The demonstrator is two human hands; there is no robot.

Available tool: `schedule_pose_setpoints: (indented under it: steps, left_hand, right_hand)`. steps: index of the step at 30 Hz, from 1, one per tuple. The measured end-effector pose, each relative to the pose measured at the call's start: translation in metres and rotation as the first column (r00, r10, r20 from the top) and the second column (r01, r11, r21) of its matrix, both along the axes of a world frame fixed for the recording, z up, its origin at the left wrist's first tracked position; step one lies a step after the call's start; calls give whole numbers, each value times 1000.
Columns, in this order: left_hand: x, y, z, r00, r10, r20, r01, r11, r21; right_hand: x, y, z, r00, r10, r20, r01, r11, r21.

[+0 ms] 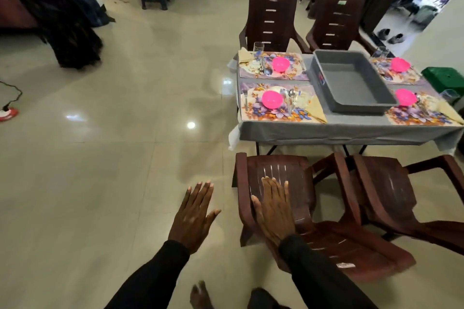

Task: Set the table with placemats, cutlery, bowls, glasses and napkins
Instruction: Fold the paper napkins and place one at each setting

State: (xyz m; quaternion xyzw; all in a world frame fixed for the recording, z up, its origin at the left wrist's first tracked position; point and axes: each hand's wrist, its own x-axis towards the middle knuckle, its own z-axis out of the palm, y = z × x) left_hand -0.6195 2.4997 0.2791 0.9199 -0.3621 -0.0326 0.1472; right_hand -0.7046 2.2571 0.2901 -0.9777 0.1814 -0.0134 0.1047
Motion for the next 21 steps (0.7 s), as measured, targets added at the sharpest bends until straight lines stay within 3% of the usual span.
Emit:
schedule_pose_setpoints:
  steps: [10, 15, 18, 21]
  left_hand:
    - [167, 1, 3, 986, -151, 65, 153, 988, -28]
    - [273, -32, -6, 962, -257, 93, 259, 966, -6]
    - [343, -62, -11, 940, -328, 98, 329, 944, 1]
    - [405, -94, -15, 896, -423, 134, 424, 905, 29]
  right_hand:
    - [133, 1, 3, 988, -137, 65, 142, 988, -63]
    - [229, -26, -19, 958, -269, 96, 265, 963, 49]
    - [286, -47, -36, 947, -318, 53, 315, 947, 65]
    - [331, -67, -53, 953, -286, -101, 284, 958, -33]
